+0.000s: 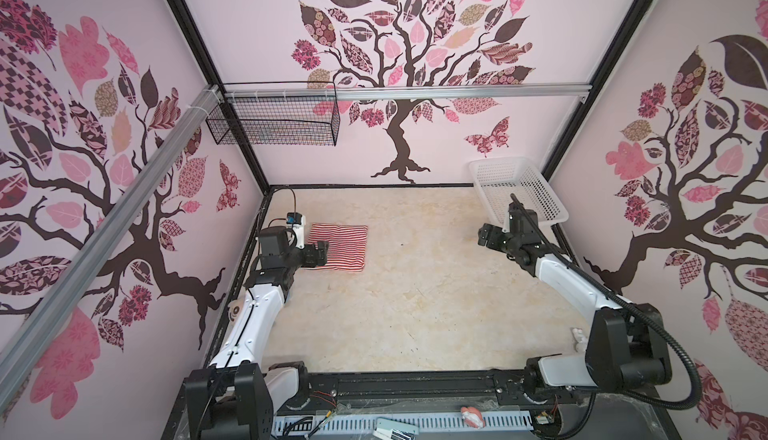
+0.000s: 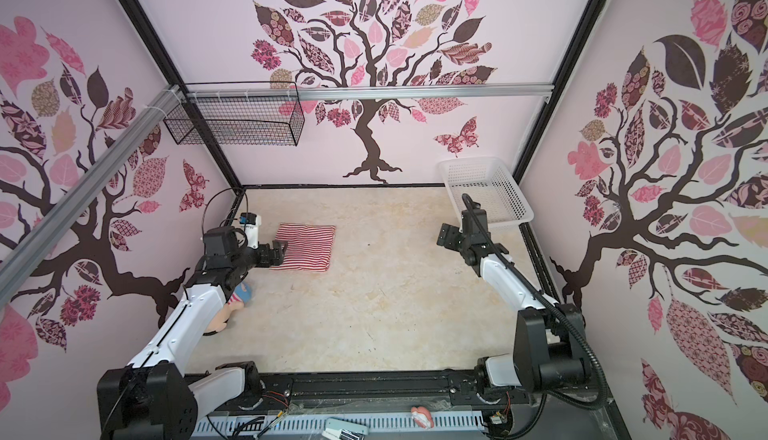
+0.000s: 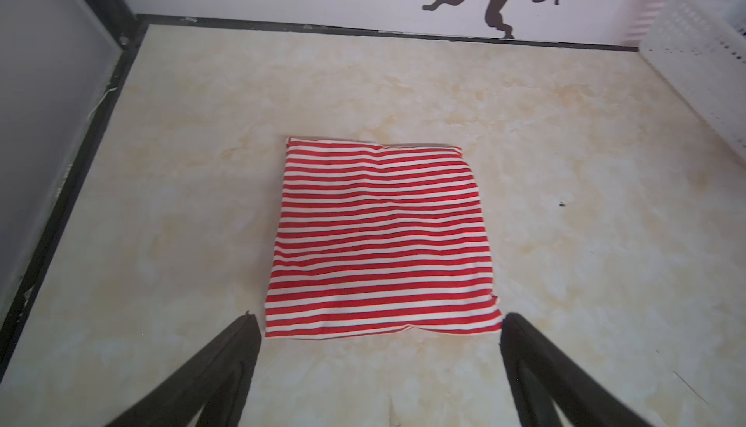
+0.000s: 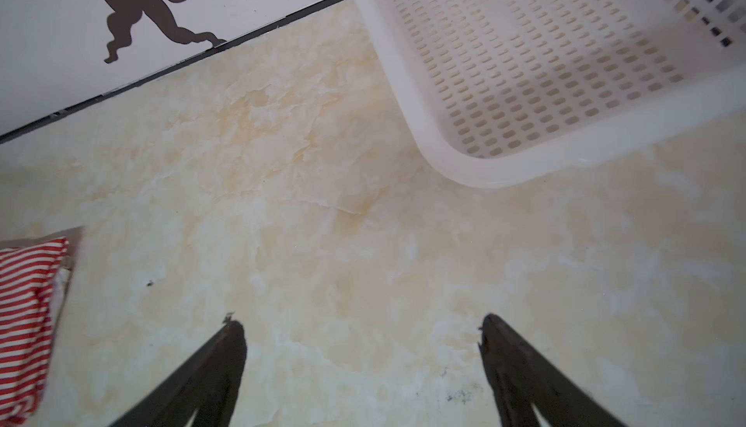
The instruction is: Fold and stack the tank tops
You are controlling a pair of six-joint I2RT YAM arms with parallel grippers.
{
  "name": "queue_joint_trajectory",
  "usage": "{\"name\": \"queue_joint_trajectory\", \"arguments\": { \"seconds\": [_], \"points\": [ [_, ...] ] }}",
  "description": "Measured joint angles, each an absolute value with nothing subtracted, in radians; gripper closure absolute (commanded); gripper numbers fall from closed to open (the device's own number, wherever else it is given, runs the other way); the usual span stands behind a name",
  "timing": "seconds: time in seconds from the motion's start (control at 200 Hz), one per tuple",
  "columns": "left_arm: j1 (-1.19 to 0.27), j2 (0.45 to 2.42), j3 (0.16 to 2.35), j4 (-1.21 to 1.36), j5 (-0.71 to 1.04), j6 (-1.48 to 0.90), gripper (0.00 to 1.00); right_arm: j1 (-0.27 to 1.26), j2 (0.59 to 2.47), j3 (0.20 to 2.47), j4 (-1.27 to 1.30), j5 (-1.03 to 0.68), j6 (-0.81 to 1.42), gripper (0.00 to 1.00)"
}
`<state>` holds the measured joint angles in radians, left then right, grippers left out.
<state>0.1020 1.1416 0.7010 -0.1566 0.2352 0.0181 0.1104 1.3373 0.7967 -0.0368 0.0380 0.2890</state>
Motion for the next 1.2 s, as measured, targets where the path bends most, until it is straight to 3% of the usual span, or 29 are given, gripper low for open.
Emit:
{"name": "queue_joint_trajectory", "arguments": {
  "seconds": [0.045, 0.245, 0.57, 1.201],
  "points": [
    [0.111, 1.145, 0.649, -0.088, 0.23, 0.015, 0.03, 0.11, 1.295, 0.719, 0.033, 0.054, 0.265, 0.0],
    [0.112, 1.243, 0.453, 0.229, 0.228, -0.002, 0.03, 0.11, 1.208, 0.458, 0.384, 0.075, 0.131, 0.0],
    [0.109, 1.499, 0.345, 0.757, 0.223, -0.01, 0.03, 0.11, 1.384, 0.413, 0.696, 0.07, 0.001, 0.0],
    [0.078, 1.564, 0.353, 0.881, 0.207, 0.008, 0.03, 0.049, 1.551, 0.257, 1.121, -0.02, -0.024, 0.0]
  ]
}}
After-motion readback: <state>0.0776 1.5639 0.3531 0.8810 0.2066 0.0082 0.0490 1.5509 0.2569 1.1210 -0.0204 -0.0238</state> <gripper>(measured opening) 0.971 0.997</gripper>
